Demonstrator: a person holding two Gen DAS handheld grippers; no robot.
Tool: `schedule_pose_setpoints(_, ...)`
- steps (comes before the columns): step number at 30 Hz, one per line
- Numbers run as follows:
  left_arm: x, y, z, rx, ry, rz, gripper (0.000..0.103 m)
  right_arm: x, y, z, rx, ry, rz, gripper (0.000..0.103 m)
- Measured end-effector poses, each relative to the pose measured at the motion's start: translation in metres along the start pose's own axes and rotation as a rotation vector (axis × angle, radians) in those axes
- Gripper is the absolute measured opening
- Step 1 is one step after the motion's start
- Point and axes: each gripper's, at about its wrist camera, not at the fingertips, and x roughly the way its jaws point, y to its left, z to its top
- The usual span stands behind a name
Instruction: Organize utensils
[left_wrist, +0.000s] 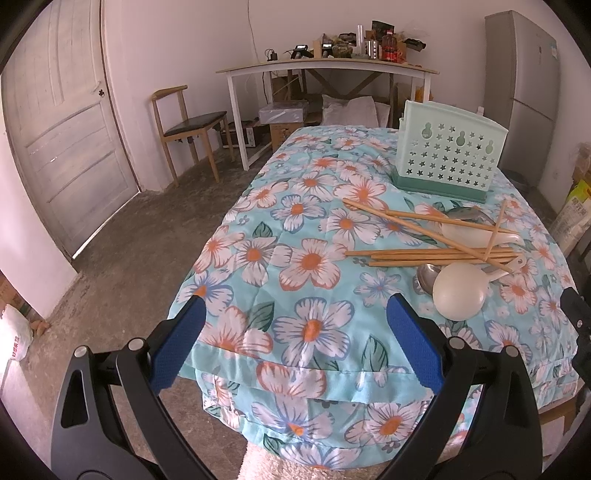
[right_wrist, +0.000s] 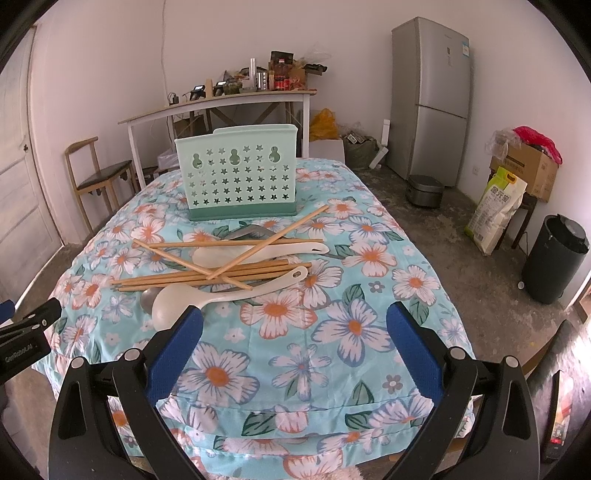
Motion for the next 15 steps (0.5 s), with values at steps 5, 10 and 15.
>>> schedule_pose_setpoints(5,0.005,0.001,0.0,-0.001,0.003,0.007,0.095,0.0,0.0,0.002,-0.004,0.004,0.005,0.097)
schedule_pose_setpoints(10,0.008,0.004,0.001,-0.006,0.014,0.021,0.095,0.001,0.004,0.002,-0.018,0.008,0.013,0.097)
schedule_pose_setpoints(15,0.01,0.005,0.002,-0.004,0.024,0.038,0.095,0.005,0.006,0.003,-0.027,0.02,0.021,0.097)
